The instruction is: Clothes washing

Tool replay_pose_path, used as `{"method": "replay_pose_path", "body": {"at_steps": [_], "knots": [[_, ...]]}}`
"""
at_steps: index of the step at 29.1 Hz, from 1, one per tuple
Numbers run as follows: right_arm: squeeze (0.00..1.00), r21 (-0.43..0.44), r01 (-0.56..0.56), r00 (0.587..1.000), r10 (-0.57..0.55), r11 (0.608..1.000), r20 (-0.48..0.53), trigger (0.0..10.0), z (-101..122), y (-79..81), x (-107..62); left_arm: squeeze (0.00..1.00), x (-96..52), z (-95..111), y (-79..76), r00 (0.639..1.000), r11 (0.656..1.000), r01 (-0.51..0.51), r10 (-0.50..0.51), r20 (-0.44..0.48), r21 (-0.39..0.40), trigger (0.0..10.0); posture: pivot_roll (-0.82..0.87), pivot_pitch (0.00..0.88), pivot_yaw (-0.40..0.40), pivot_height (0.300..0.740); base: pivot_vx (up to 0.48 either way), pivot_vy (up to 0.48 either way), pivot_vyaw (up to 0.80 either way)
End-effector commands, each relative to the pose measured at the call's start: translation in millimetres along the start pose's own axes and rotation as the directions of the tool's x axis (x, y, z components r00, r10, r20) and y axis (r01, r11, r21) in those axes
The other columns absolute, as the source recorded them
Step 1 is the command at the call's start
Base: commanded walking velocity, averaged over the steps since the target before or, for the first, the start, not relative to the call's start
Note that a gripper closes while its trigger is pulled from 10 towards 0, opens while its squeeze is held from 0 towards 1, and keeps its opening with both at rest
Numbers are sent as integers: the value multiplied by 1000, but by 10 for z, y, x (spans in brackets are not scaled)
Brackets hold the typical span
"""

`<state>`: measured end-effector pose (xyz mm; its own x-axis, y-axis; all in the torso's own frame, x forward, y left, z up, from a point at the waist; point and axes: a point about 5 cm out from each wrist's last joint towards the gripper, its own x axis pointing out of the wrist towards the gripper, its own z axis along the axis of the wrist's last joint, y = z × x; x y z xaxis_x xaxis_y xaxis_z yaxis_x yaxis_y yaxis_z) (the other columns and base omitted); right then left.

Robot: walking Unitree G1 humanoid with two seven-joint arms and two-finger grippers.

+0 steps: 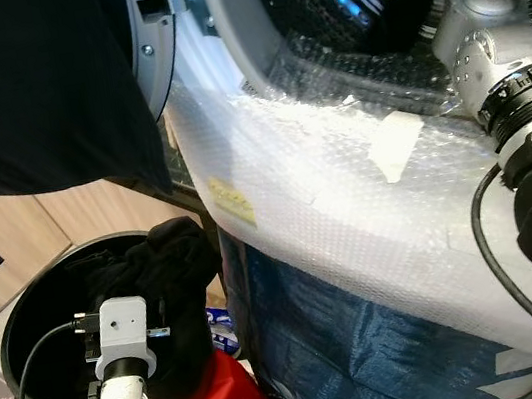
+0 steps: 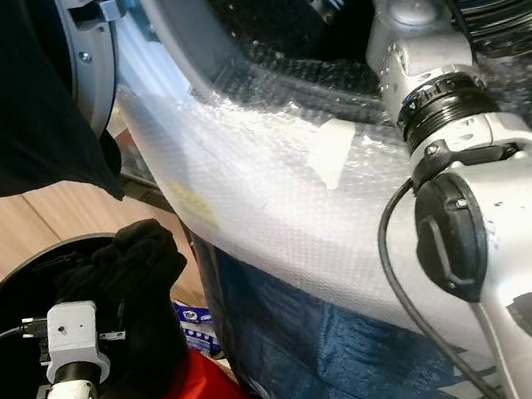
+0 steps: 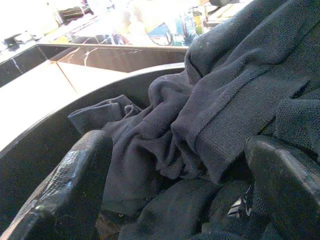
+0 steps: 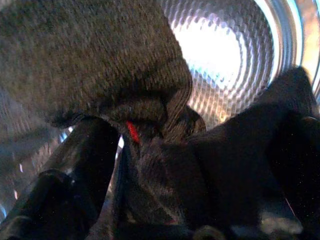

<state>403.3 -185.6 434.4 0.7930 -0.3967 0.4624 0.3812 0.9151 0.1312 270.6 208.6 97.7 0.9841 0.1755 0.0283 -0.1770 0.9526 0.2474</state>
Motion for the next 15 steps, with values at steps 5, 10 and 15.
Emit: {"method": "replay_pose_path", "body": {"at_steps": [5,10,15], "knots": [[0,111,33,998,-28,993,-48,10000,-128,26,-46,0,-36,-69,-89,998,999,44,-44,-40,-12,10000,65,135,-18,740,0,0,0],[0,99,-90,987,103,991,-125,10000,-265,216,-119,0,-34,-65,-102,998,999,44,-45,-40,-18,10000,61,130,-19,740,0,0,0],[0,157,155,974,-177,975,141,10000,130,-70,-47,0,-21,-45,-109,999,999,40,-41,-30,-20,10000,71,132,-25,740,0,0,0]]}}
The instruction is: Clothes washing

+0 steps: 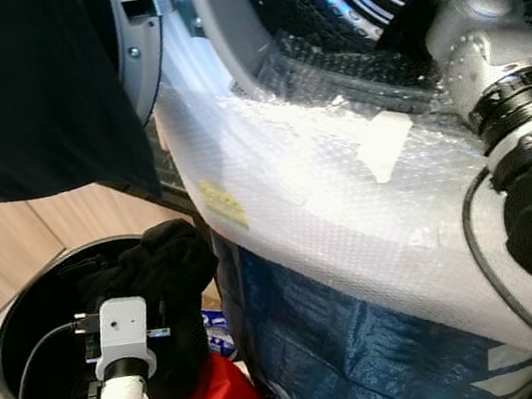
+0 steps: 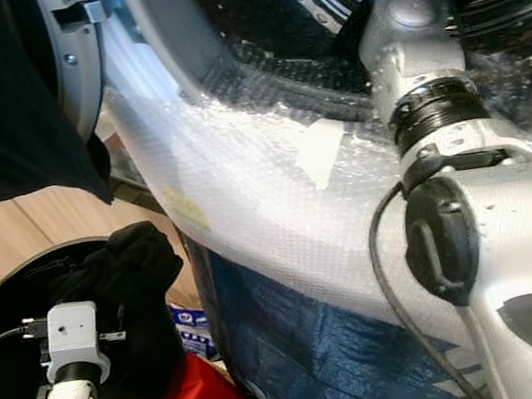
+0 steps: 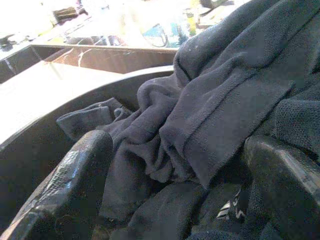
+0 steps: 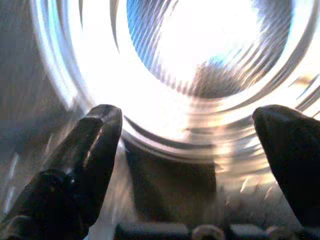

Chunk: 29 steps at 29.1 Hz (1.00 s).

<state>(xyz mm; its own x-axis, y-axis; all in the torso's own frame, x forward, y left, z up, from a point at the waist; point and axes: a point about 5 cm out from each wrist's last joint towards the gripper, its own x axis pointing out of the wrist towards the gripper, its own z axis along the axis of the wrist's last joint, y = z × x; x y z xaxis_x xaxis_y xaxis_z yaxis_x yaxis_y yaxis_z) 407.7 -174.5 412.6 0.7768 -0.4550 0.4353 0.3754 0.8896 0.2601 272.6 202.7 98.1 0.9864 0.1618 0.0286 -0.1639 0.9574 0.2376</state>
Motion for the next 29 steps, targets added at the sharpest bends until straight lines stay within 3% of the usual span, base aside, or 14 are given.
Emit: {"method": "replay_pose_path", "body": {"at_steps": [1,3,5,6,7,8,11,13,18,21,25,26,28,29], "knots": [[0,36,140,954,-145,989,263,10000,478,-170,67,0,-30,-56,-39,999,1000,20,-20,-31,-12,10000,71,134,-27,740,0,0,0],[0,38,135,954,-140,990,264,10000,481,-175,71,0,-29,-58,-31,999,1000,17,-17,-31,-14,10000,69,134,-28,740,0,0,0],[0,1,16,992,-17,1000,125,10000,278,-64,67,0,-28,-79,-30,999,1000,20,-20,-40,-11,10000,69,134,-28,740,0,0,0],[0,1,-32,999,32,999,5,10000,87,-23,44,0,-30,-86,-35,999,1000,23,-23,-43,-12,10000,69,134,-28,740,0,0,0],[0,27,-43,993,46,999,-112,10000,-119,-15,3,0,-37,-89,-46,999,1000,27,-27,-45,-12,10000,61,133,-25,740,0,0,0],[0,42,-30,990,36,999,-134,10000,-163,-28,-6,0,-40,-89,-50,999,1000,28,-29,-45,-12,10000,61,133,-25,740,0,0,0],[0,24,25,999,-24,999,-38,10000,-119,-85,-7,0,-42,-80,-59,999,999,29,-30,-42,-13,10000,67,136,-26,740,0,0,0],[0,82,25,1000,-26,996,12,10000,-44,-86,-2,0,-41,-74,-57,999,1000,27,-28,-41,-15,10000,64,138,-23,740,0,0,0],[0,226,-170,977,134,959,164,10000,391,77,18,0,-43,-99,-60,998,999,31,-32,-50,-15,10000,48,139,-18,740,0,0,0],[0,256,-205,970,160,945,183,10000,477,108,16,0,-42,-100,-70,998,999,36,-36,-50,-15,10000,46,141,-20,740,0,0,0],[0,386,-298,949,226,873,220,10000,575,164,-7,0,-38,-103,-84,998,999,39,-40,-50,-17,10000,44,140,-22,740,0,0,0],[0,464,-361,929,268,809,255,10000,646,191,-32,0,-39,-101,-85,998,999,36,-37,-50,-20,10000,44,141,-24,740,0,0,0],[0,488,-416,906,300,767,299,10000,710,204,-67,0,-43,-103,-90,998,999,35,-36,-51,-21,10000,45,141,-26,740,0,0,0],[0,477,-430,898,305,767,318,10000,723,195,-84,0,-45,-104,-94,998,999,35,-36,-51,-21,10000,46,140,-28,740,0,0,0]]}}
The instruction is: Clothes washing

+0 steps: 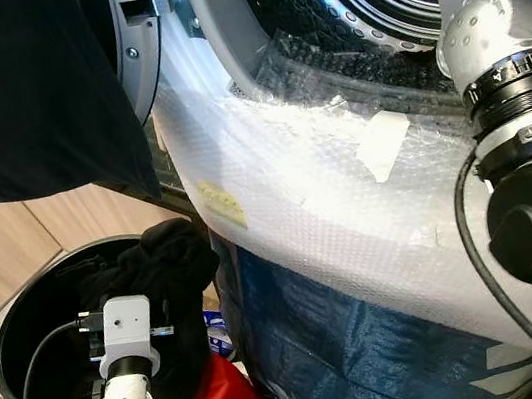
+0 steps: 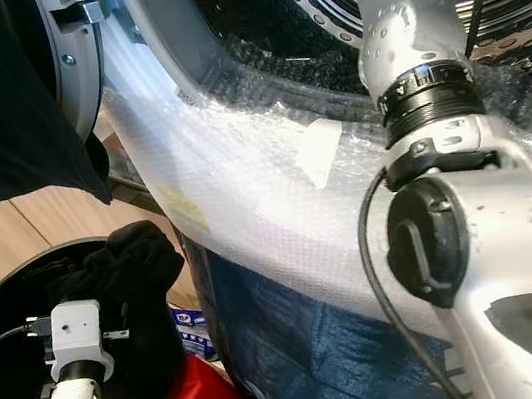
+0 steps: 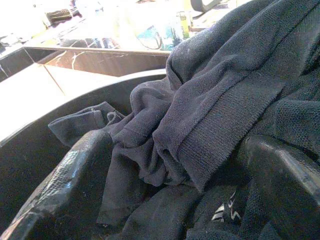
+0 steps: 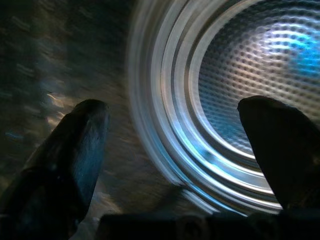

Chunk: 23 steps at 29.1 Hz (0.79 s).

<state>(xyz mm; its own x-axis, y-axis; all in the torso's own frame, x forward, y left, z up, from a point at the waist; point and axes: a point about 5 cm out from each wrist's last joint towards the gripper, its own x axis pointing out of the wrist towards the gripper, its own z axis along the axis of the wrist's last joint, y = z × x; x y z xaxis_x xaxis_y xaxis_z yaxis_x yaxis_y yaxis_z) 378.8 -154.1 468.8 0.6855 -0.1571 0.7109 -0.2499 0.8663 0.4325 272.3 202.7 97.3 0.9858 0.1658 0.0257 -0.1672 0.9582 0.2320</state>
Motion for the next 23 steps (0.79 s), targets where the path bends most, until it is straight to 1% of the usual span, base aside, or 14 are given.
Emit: {"method": "replay_pose_path", "body": {"at_steps": [1,4,5,6,8,10,11,13,17,18,20,21,22,23], "knots": [[0,-11,-28,999,28,1000,44,10000,98,-7,-23,0,-48,-100,-99,998,999,40,-41,-48,-16,10000,50,139,-29,740,0,0,0],[0,-14,-23,999,23,1000,40,10000,90,-159,-93,0,-56,-107,-95,998,999,37,-38,-50,-18,10000,44,142,-29,740,0,0,0],[0,-14,-23,999,23,1000,40,10000,90,-159,-93,0,-56,-107,-95,998,999,37,-38,-50,-18,10000,44,142,-29,740,0,0,0],[0,19,-103,993,102,994,66,10000,139,-139,-153,0,-59,-109,-95,998,999,35,-36,-51,-19,10000,44,142,-29,740,0,0,0],[0,42,-195,977,190,980,96,10000,187,-80,-229,0,-60,-116,-94,998,999,34,-35,-53,-18,10000,44,142,-29,740,0,0,0],[0,121,-284,957,274,951,93,10000,181,-29,-376,0,-66,-131,-104,998,999,39,-40,-58,-20,10000,37,142,-30,740,0,0,0],[0,136,-300,953,289,944,90,10000,172,-25,-428,0,-66,-133,-111,997,999,41,-42,-58,-20,10000,37,142,-30,740,0,0,0],[0,112,-381,923,371,918,100,10000,144,10,-614,0,-59,-140,-123,997,999,45,-47,-60,-19,10000,35,142,-35,740,0,0,0],[0,284,-445,896,426,849,129,10000,186,56,-819,0,-62,-137,-125,997,999,42,-43,-59,-22,10000,39,144,-35,740,0,0,0],[0,339,-468,884,443,816,153,10000,227,88,-865,0,-64,-135,-125,997,999,42,-43,-59,-23,10000,39,144,-35,740,0,0,0],[0,452,-519,853,474,725,220,10000,349,158,-968,0,-69,-136,-124,997,999,41,-43,-58,-24,10000,39,144,-35,740,0,0,0],[0,510,-554,828,498,658,258,10000,426,208,-1045,0,-73,-142,-124,997,999,42,-44,-59,-22,10000,39,144,-35,740,0,0,0],[0,568,-607,780,552,556,295,10000,493,295,-1181,0,-76,-155,-123,997,999,42,-44,-63,-23,10000,39,144,-35,740,0,0,0],[0,568,-607,780,552,556,295,10000,493,295,-1181,0,-76,-155,-123,997,999,42,-44,-63,-23,10000,39,144,-35,740,0,0,0]]}}
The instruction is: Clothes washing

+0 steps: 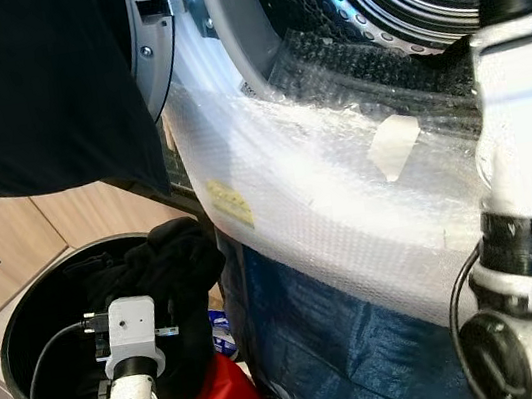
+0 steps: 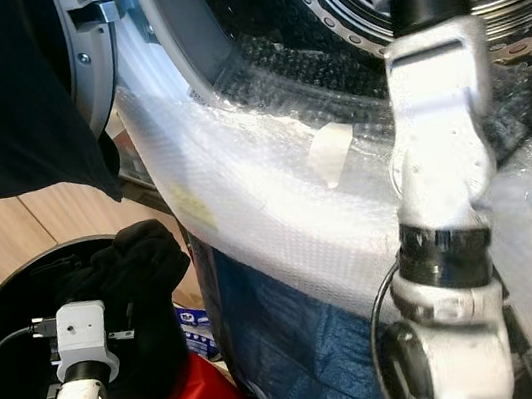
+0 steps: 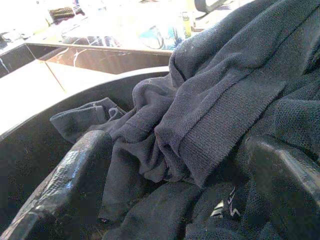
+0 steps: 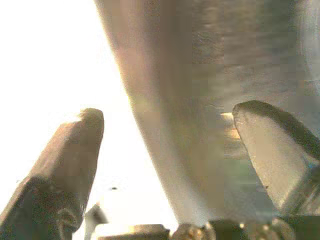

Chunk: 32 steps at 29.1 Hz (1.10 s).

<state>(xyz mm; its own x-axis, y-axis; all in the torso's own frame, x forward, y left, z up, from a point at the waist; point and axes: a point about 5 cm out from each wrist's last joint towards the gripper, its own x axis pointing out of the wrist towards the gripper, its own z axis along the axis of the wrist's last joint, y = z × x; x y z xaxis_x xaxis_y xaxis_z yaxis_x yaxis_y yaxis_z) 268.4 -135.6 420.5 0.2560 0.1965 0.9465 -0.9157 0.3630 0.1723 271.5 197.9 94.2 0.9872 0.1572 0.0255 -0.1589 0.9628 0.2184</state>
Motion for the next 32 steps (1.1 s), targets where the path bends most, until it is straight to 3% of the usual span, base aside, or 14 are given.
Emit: {"method": "replay_pose_path", "body": {"at_steps": [1,3,8,10,13,15,18,20,21,23,24,26,31,32], "knots": [[0,76,-110,993,113,991,-27,10000,-26,223,-58,0,-60,-141,-75,997,999,34,-34,-66,-9,10000,33,144,-42,740,0,0,0],[0,105,-150,983,160,983,-95,10000,-143,318,-166,0,-61,-138,-85,997,999,35,-36,-64,-12,10000,33,144,-42,740,0,0,0],[0,324,-180,954,245,929,-174,10000,-274,506,-497,0,-57,-126,-106,998,999,38,-39,-56,-18,10000,35,146,-50,740,0,0,0],[0,433,-186,933,296,882,-203,10000,-308,607,-672,0,-61,-123,-105,998,999,37,-38,-52,-19,10000,35,146,-50,740,0,0,0],[0,466,-196,929,316,863,-195,10000,-313,648,-702,0,-60,-121,-104,998,999,37,-38,-51,-19,10000,39,147,-51,740,0,0,0],[0,523,-209,917,352,827,-189,10000,-349,734,-840,0,-59,-118,-102,998,999,36,-37,-49,-21,10000,33,146,-52,740,0,0,0],[0,524,-136,836,382,841,-395,10000,-620,738,-1211,0,-52,-110,-110,998,999,36,-37,-43,-24,10000,35,142,-54,740,0,0,0],[0,520,-133,821,388,844,-419,10000,-646,735,-1261,0,-52,-106,-113,998,999,37,-38,-40,-25,10000,35,142,-54,740,0,0,0],[0,484,-80,747,374,871,-550,10000,-782,659,-1518,0,-42,-88,-110,999,999,33,-34,-32,-28,10000,41,143,-56,740,0,0,0],[0,437,-42,682,345,898,-644,10000,-877,580,-1727,0,-32,-78,-104,999,999,31,-31,-27,-28,10000,47,139,-56,740,0,0,0],[0,390,13,622,298,921,-724,10000,-973,481,-1950,0,-28,-77,-96,999,999,27,-28,-23,-28,10000,50,133,-55,740,0,0,0],[0,355,22,563,282,934,-777,10000,-1049,423,-2154,0,-27,-72,-87,999,999,26,-26,-20,-27,10000,50,133,-55,740,0,0,0],[0,116,124,322,70,985,-944,10000,-1322,57,-2835,0,-30,-49,-72,1000,999,19,-19,-5,-27,10000,69,116,-58,740,0,0,0],[0,116,124,322,70,985,-944,10000,-1322,57,-2835,0,-30,-49,-72,1000,999,19,-19,-5,-27,10000,69,116,-58,740,0,0,0]]}}
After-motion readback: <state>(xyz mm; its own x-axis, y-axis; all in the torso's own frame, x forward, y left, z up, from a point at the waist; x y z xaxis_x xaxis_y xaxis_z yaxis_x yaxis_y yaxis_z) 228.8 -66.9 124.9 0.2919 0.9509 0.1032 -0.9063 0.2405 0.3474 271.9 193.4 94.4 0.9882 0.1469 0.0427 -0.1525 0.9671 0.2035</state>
